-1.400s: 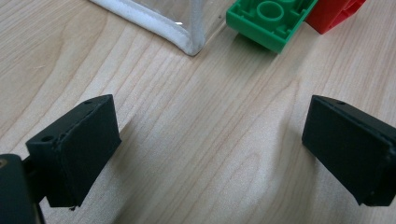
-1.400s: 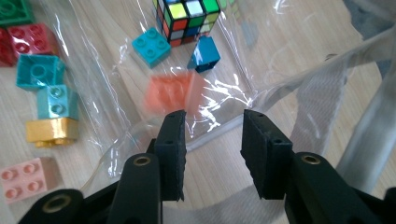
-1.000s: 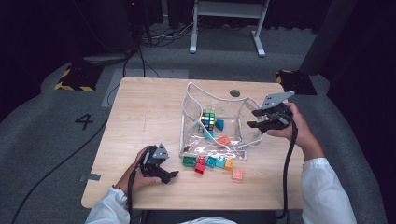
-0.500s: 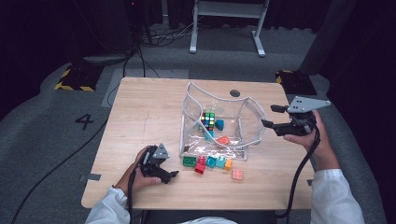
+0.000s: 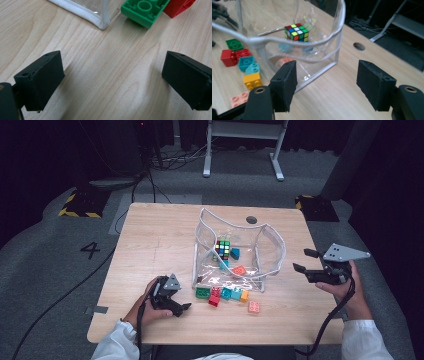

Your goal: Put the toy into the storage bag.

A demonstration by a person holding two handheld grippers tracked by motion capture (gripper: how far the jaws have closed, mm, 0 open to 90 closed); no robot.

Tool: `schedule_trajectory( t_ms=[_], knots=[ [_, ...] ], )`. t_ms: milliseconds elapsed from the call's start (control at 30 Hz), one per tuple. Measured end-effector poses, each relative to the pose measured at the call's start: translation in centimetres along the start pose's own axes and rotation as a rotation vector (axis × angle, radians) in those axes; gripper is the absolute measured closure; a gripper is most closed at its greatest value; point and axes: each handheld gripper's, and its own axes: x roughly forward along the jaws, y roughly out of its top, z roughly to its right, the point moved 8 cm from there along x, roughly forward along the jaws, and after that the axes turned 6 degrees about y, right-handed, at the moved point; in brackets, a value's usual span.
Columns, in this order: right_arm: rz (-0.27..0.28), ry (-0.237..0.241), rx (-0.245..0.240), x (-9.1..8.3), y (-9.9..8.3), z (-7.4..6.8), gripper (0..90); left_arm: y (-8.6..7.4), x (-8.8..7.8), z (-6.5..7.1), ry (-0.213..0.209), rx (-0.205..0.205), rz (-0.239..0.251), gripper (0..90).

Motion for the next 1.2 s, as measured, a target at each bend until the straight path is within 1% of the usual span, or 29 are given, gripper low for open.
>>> schedule_trajectory(
  t_ms=[33, 133, 267, 300, 333, 367, 400, 433, 600, 667, 733, 767, 800, 967, 1067, 1133, 1200],
  knots=[
    [0.002, 0.010, 0.008, 0.2, -0.5, -0.2, 33.2, 0.0, 0.0, 0.0, 0.001, 0.001, 0.000, 4.1],
    [-0.013, 0.014, 0.005, 0.8, -2.0, -0.8, 33.2, 0.0, 0.0, 0.0, 0.002, 0.001, 0.000, 4.1],
    [-0.001, 0.064, 0.019, 1.8, -3.6, -2.0, 33.2, 0.0, 0.0, 0.0, 0.003, 0.002, 0.000, 4.1],
    [-0.017, 0.073, 0.011, 2.0, -4.2, -2.3, 33.2, 0.0, 0.0, 0.0, 0.003, 0.002, 0.000, 4.1],
    [-0.033, 0.072, 0.010, 2.3, -4.8, -2.6, 33.2, 0.0, 0.0, 0.0, 0.003, -0.003, 0.000, 4.1],
    [-0.036, 0.080, 0.008, 2.5, -5.2, -2.9, 33.2, 0.0, 0.0, 0.0, 0.003, -0.004, 0.000, 4.1],
    [-0.037, 0.096, 0.026, 2.8, -5.6, -3.3, 33.2, 0.0, 0.0, 0.0, 0.003, -0.003, 0.000, 4.1],
    [-0.050, 0.100, 0.020, 3.0, -6.1, -3.6, 33.4, 0.0, 0.0, 0.0, 0.004, 0.001, 0.000, 4.1],
    [-0.061, 0.137, 0.028, 4.1, -7.8, -5.0, 34.1, 0.0, 0.0, 0.0, 0.004, 0.001, 0.001, 4.1],
    [-0.065, 0.162, 0.043, 4.5, -8.4, -5.6, 34.4, 0.0, 0.0, 0.0, 0.005, 0.001, 0.002, 4.1],
    [-0.074, 0.183, 0.041, 5.0, -9.0, -6.1, 34.5, 0.0, 0.0, 0.0, 0.005, 0.000, 0.004, 4.2],
    [-0.088, 0.195, 0.039, 5.3, -9.4, -6.4, 34.6, 0.0, 0.0, 0.0, 0.005, 0.002, 0.005, 4.2],
    [-0.090, 0.200, 0.041, 5.4, -9.6, -6.6, 34.6, 0.0, 0.0, 0.0, 0.004, 0.003, 0.003, 4.1],
    [-0.101, 0.270, 0.053, 6.2, -10.4, -8.3, 34.8, 0.0, 0.0, 0.1, -0.002, 0.004, 0.000, 4.1],
    [-0.127, 0.308, 0.026, 6.8, -10.9, -9.4, 34.6, 0.0, 0.0, 0.1, -0.001, 0.006, 0.000, 4.2],
    [-0.135, 0.329, 0.003, 7.3, -11.0, -10.2, 34.6, 0.0, 0.0, 0.1, -0.003, 0.004, 0.000, 4.1],
    [-0.135, 0.342, -0.005, 7.6, -11.0, -10.7, 34.6, 0.0, 0.0, 0.1, -0.003, 0.005, 0.000, 4.1]
  ],
)
